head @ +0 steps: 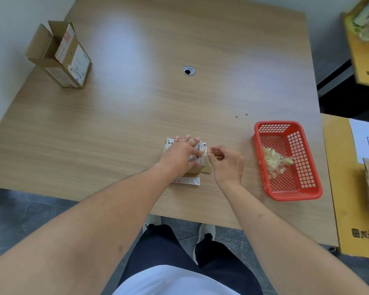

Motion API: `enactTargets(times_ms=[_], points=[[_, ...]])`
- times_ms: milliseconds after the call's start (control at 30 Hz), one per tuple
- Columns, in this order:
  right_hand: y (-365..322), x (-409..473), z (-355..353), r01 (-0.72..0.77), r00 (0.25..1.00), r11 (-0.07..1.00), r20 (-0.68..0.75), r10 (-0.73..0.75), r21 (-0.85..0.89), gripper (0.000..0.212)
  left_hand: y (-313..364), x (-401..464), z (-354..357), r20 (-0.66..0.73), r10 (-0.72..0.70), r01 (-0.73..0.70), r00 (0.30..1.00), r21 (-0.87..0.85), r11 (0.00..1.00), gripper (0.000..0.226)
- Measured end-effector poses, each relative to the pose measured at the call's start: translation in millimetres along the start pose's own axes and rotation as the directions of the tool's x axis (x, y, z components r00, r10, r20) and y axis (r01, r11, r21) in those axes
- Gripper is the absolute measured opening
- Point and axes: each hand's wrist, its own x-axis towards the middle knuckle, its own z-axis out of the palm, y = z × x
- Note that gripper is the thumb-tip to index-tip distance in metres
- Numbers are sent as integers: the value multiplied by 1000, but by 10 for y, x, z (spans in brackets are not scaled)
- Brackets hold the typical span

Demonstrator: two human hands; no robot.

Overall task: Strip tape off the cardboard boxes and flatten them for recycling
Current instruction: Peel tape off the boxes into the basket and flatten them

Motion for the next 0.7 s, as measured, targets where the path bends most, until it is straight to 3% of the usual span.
enactTargets(times_ms=[67, 233, 467, 700], points=[[-1, -50, -24, 84, 995, 996, 51, -83, -24, 24, -3, 6, 3, -12, -4, 4, 1000, -13, 1000, 45], [49, -22, -16, 229, 964, 973, 142, -225, -8, 16, -27, 14, 38, -31, -12, 11, 999, -31, 999, 40], [145, 111, -59, -59, 972, 994, 232, 37, 90, 7, -53, 20, 52, -65, -22, 15, 998, -101, 995, 46], [81, 80, -99, -30, 984, 993, 179, 9, 114, 18, -76, 23, 100, -97, -40, 22, 994, -176, 984, 47]])
